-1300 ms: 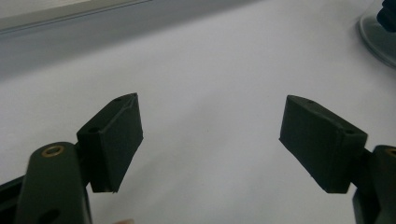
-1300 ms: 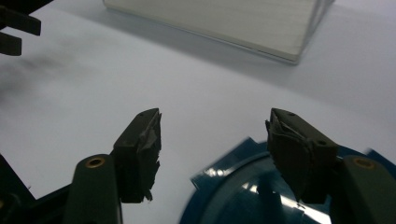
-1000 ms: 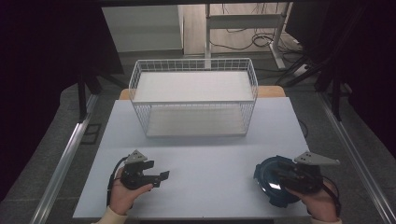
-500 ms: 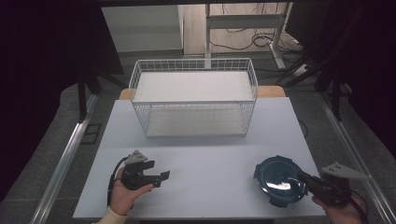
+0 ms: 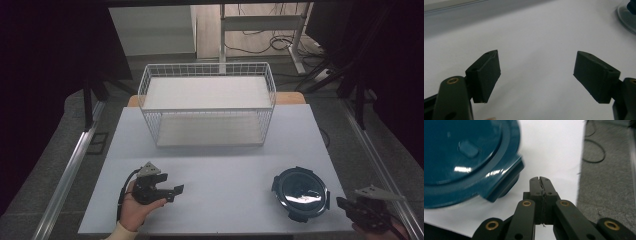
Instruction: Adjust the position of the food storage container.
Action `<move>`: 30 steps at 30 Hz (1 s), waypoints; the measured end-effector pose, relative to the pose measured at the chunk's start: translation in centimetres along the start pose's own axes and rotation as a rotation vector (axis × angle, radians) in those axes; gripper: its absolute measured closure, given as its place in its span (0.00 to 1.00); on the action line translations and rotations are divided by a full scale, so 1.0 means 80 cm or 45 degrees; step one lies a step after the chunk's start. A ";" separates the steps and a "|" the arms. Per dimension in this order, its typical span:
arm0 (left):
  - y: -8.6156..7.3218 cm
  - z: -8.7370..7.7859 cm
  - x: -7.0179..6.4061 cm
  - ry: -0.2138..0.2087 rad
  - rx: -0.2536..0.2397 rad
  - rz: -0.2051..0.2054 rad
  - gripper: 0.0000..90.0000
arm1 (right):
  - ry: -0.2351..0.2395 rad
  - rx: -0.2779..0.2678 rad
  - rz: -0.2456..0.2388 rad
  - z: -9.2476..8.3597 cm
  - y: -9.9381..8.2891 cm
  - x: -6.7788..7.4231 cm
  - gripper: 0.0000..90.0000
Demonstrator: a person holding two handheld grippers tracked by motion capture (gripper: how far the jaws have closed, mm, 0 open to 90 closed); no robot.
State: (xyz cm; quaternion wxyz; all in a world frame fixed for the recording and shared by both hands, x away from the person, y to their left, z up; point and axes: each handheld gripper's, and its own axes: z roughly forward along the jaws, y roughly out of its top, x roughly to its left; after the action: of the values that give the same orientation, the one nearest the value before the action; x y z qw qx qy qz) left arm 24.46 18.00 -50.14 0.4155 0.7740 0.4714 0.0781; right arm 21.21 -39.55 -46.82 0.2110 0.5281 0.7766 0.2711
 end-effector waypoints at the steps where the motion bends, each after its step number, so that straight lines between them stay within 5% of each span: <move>1: 0.000 0.000 0.000 0.000 0.001 -0.001 0.23 | 0.011 0.015 -0.009 0.002 0.000 0.001 0.99; 11: 0.000 0.001 0.000 0.000 0.001 0.003 0.23 | 0.066 0.047 -0.043 0.012 0.002 0.011 1.00; 30: -0.001 0.001 0.000 0.010 -0.013 0.004 0.24 | 0.035 0.072 -0.050 0.016 0.007 0.025 1.00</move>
State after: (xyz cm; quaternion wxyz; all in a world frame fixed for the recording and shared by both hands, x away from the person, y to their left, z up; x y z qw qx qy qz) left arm 24.50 17.95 -50.25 0.4175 0.7722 0.4715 0.0840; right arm 21.74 -37.25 -47.53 0.1906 0.5147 0.7971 0.2519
